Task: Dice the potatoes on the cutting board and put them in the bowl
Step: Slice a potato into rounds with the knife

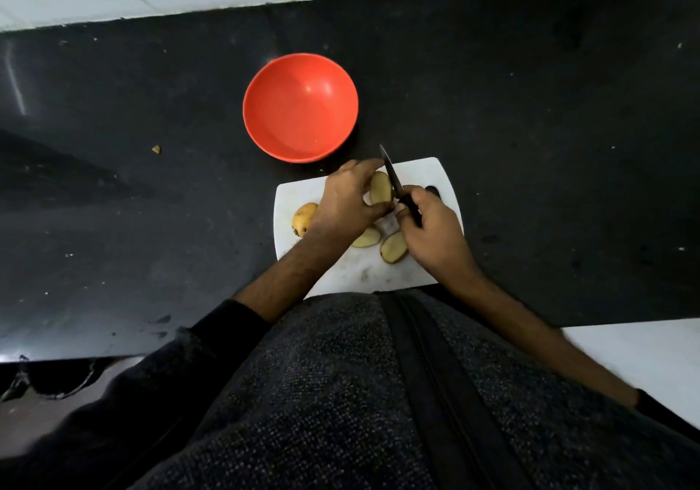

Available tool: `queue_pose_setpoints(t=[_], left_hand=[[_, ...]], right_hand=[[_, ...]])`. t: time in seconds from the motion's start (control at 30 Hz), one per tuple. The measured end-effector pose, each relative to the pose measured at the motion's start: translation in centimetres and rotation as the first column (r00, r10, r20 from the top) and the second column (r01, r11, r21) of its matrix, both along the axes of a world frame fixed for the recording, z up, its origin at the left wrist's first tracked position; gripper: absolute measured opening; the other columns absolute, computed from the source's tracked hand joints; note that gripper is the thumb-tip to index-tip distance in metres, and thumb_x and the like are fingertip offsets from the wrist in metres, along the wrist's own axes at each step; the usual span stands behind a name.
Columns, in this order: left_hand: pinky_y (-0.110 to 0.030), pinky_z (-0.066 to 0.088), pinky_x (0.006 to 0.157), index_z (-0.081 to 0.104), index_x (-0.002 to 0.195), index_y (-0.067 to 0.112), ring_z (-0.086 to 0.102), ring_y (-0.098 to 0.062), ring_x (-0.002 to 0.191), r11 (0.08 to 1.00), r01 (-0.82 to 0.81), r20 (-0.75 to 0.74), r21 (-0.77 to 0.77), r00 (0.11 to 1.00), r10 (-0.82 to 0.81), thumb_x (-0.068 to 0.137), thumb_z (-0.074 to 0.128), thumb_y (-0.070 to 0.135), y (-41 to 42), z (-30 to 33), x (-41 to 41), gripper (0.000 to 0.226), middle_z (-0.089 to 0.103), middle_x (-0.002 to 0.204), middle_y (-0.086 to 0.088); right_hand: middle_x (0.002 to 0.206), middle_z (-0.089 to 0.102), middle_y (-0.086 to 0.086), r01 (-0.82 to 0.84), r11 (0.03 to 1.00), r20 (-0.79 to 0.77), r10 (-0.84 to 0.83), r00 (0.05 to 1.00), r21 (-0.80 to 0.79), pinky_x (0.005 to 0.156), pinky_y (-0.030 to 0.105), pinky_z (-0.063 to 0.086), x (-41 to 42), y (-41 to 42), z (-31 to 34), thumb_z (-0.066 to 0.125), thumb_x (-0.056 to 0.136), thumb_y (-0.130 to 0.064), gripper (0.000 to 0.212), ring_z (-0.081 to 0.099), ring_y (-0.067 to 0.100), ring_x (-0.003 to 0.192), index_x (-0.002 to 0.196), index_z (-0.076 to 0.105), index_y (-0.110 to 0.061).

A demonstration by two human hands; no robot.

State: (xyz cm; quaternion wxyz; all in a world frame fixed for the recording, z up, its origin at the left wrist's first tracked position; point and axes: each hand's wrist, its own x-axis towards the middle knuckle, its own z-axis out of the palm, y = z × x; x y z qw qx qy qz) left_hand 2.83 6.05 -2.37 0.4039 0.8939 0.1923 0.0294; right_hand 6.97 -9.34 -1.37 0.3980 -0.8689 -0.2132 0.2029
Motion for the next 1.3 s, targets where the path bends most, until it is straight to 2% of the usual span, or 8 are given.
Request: queue_pose_setpoints(t=[0.2, 0.37, 0.53, 0.77, 0.87, 1.0, 1.17, 1.3], left_hand=[[-0.034, 0.057, 0.087, 0.068, 0.118, 0.014, 0.068, -0.010, 0.097, 0.998, -0.044, 0.002, -0.038, 0.999, 0.044, 0.072, 0.083, 0.021, 0.1, 0.1, -0.7, 0.049, 0.072, 0.105, 0.002], [-0.040, 0.056, 0.079, 0.064, 0.115, 0.014, 0.067, -0.018, 0.095, 0.997, -0.011, -0.030, 0.073, 0.999, 0.013, 0.077, 0.079, 0.023, 0.1, 0.2, -1.1, 0.041, 0.071, 0.103, 0.000], [-0.042, 0.058, 0.082, 0.064, 0.113, 0.008, 0.064, -0.021, 0.096, 0.997, -0.029, -0.052, 0.076, 0.998, 0.033, 0.076, 0.080, 0.015, 0.1, 0.1, -1.1, 0.041, 0.058, 0.113, -0.007], [-0.036, 0.057, 0.082, 0.062, 0.112, 0.007, 0.065, -0.018, 0.096, 0.995, -0.096, -0.028, 0.034, 0.995, 0.097, 0.073, 0.080, 0.014, -0.4, 0.7, -1.5, 0.043, 0.067, 0.105, -0.008], [-0.033, 0.058, 0.080, 0.062, 0.109, 0.008, 0.066, -0.017, 0.093, 0.996, -0.083, -0.046, 0.012, 0.995, 0.083, 0.072, 0.083, 0.016, -0.4, 1.1, -1.5, 0.043, 0.068, 0.102, -0.006], [-0.036, 0.057, 0.077, 0.062, 0.102, 0.011, 0.065, -0.015, 0.088, 0.999, -0.048, -0.075, 0.024, 0.996, 0.049, 0.070, 0.085, 0.016, -0.5, 1.2, -1.5, 0.039, 0.067, 0.095, -0.002], [-0.041, 0.056, 0.081, 0.060, 0.111, 0.008, 0.066, -0.021, 0.094, 0.999, -0.020, -0.105, 0.036, 0.994, 0.023, 0.076, 0.084, 0.017, -0.8, 1.5, -1.3, 0.043, 0.070, 0.103, -0.008], [-0.043, 0.056, 0.081, 0.063, 0.107, 0.008, 0.067, -0.023, 0.094, 0.999, -0.005, -0.094, 0.035, 0.996, 0.009, 0.078, 0.082, 0.016, -0.8, 1.1, -1.4, 0.036, 0.071, 0.100, -0.007]], right_hand=[[0.085, 0.051, -0.021, -0.031, 0.999, -0.007, 0.031, 0.999, 0.015, 0.071, 0.007, 0.040, -0.2, 0.3, 0.8, 0.048, 0.101, -0.017, 0.020, 0.056, -0.002, 0.083, 0.116, 0.061, -0.016], [0.086, 0.065, -0.003, -0.112, 0.991, -0.011, 0.111, 0.994, -0.070, 0.072, 0.032, 0.050, -0.7, 0.6, 1.7, 0.039, 0.105, -0.023, 0.026, 0.064, 0.015, 0.081, 0.125, 0.053, -0.015], [0.074, 0.059, 0.001, -0.208, 0.955, 0.030, 0.219, 0.975, -0.209, 0.062, 0.036, 0.046, -1.0, 1.0, 2.4, 0.038, 0.104, -0.025, 0.021, 0.061, 0.021, 0.069, 0.117, 0.049, -0.013], [0.069, 0.052, -0.005, -0.207, 0.937, 0.127, 0.250, 0.960, -0.280, 0.058, 0.029, 0.033, -1.2, 0.6, 3.1, 0.038, 0.104, -0.024, 0.015, 0.051, 0.015, 0.060, 0.111, 0.048, -0.015], [0.065, 0.047, -0.009, -0.215, 0.930, 0.066, 0.245, 0.967, -0.298, 0.053, 0.027, 0.028, -1.2, 0.3, 3.0, 0.038, 0.104, -0.026, 0.014, 0.045, 0.010, 0.055, 0.107, 0.047, -0.016], [0.067, 0.048, -0.005, -0.233, 0.916, 0.036, 0.259, 0.965, -0.328, 0.055, 0.029, 0.032, -1.4, 0.2, 3.1, 0.038, 0.103, -0.027, 0.012, 0.047, 0.016, 0.057, 0.103, 0.044, -0.017], [0.071, 0.041, -0.005, -0.221, 0.904, 0.021, 0.246, 0.969, -0.365, 0.060, 0.033, 0.035, -1.4, 0.4, 3.5, 0.037, 0.104, -0.025, 0.011, 0.048, 0.020, 0.062, 0.098, 0.039, -0.016], [0.070, 0.042, -0.003, -0.231, 0.880, -0.016, 0.246, 0.969, -0.414, 0.061, 0.034, 0.034, -1.3, 0.6, 4.0, 0.036, 0.104, -0.025, 0.010, 0.046, 0.023, 0.065, 0.098, 0.036, -0.018]])
